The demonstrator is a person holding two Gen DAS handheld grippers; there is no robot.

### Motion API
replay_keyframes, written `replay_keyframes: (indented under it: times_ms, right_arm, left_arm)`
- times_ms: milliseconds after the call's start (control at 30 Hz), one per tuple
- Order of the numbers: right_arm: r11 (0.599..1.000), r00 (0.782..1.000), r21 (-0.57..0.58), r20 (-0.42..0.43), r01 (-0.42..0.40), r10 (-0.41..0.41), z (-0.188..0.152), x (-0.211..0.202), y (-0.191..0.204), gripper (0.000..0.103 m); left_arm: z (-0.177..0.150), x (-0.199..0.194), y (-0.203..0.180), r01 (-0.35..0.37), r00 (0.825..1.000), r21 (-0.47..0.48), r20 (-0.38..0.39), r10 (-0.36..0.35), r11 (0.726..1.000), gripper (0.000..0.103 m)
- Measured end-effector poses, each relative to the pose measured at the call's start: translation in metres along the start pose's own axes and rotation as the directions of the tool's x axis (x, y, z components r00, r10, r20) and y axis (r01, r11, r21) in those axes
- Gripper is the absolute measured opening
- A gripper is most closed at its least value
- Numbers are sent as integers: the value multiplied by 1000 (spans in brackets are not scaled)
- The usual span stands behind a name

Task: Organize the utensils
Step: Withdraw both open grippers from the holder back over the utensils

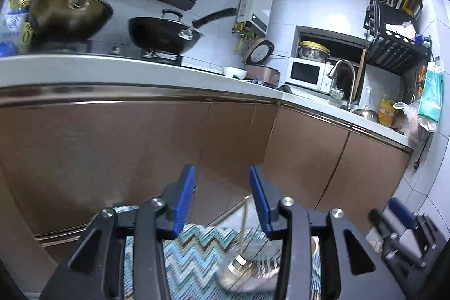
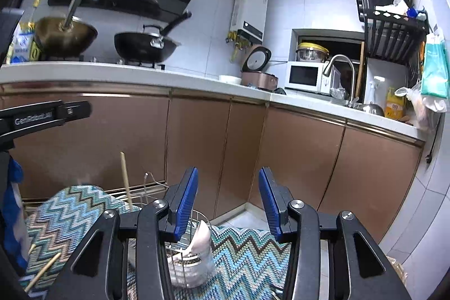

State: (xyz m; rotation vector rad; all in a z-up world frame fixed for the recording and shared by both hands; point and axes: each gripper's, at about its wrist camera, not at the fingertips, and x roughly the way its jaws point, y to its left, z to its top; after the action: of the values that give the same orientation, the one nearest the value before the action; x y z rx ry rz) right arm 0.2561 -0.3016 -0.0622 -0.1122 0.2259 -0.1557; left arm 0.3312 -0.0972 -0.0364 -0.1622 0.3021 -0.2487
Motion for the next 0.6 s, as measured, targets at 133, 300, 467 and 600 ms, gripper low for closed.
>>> replay_keyframes:
  times_ms: [133, 300, 467, 600]
  right_arm:
    - [999, 999, 3, -9, -33, 33, 11, -36, -8, 43]
    - [996, 996, 26, -30, -84, 85, 17, -84, -16, 41]
    - [991, 991, 55, -47, -120, 122, 18, -122, -22, 38]
    - [984, 985, 86, -68, -155, 161, 14, -147, -25, 36]
  left_arm:
    - [10, -38, 21, -47, 998, 8, -34, 47, 999, 39]
    - [13, -86, 46, -85, 991, 18, -99, 86, 996, 39]
    - [8, -131, 70, -93, 981, 9, -172, 93, 996, 39]
    - [1, -161, 85, -90, 972, 5, -218, 88, 996, 39]
